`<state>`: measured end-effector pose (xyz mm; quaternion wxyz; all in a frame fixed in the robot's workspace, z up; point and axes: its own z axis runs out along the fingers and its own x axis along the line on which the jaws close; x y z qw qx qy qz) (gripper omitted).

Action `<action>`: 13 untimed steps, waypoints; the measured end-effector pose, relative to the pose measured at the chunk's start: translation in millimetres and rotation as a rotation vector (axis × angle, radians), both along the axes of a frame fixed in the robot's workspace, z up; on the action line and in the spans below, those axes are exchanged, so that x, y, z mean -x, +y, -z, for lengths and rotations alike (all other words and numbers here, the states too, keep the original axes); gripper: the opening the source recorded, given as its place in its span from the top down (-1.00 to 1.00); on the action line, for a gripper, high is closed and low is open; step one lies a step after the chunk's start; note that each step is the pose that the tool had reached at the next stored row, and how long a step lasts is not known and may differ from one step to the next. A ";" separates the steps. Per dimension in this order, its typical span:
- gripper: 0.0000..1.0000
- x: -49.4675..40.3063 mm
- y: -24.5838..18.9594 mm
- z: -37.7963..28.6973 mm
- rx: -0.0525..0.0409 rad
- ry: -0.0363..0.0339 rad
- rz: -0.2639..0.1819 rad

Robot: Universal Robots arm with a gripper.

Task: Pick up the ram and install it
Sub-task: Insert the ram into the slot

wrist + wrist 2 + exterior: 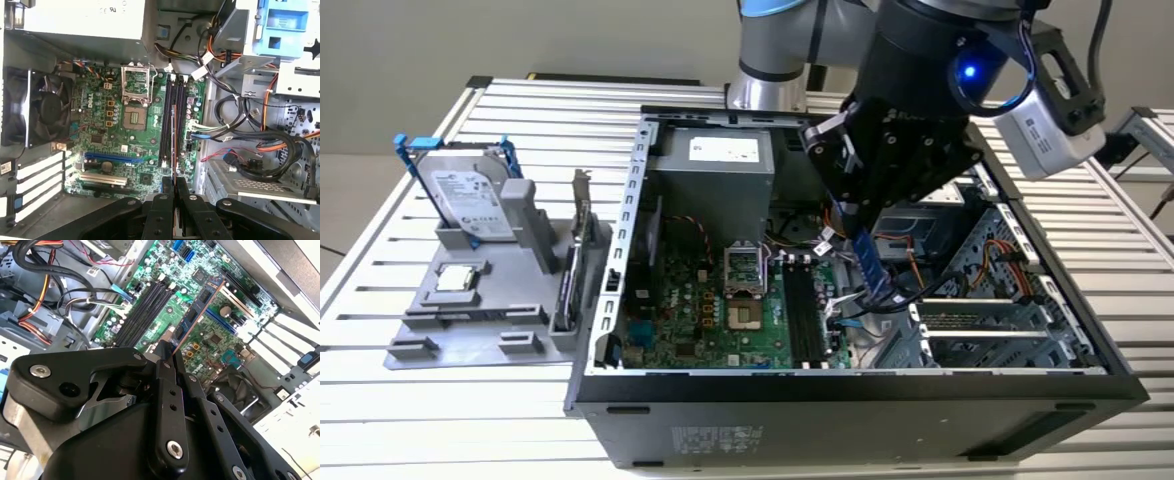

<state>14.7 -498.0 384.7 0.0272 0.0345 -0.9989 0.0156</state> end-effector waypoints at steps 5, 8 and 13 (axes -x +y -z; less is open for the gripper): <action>1.00 0.0 0.0 0.8 0.0025 0.0000 0.023; 1.00 0.0 0.0 1.2 0.0035 0.0000 0.038; 1.00 0.0 0.0 1.8 0.0049 0.0000 0.062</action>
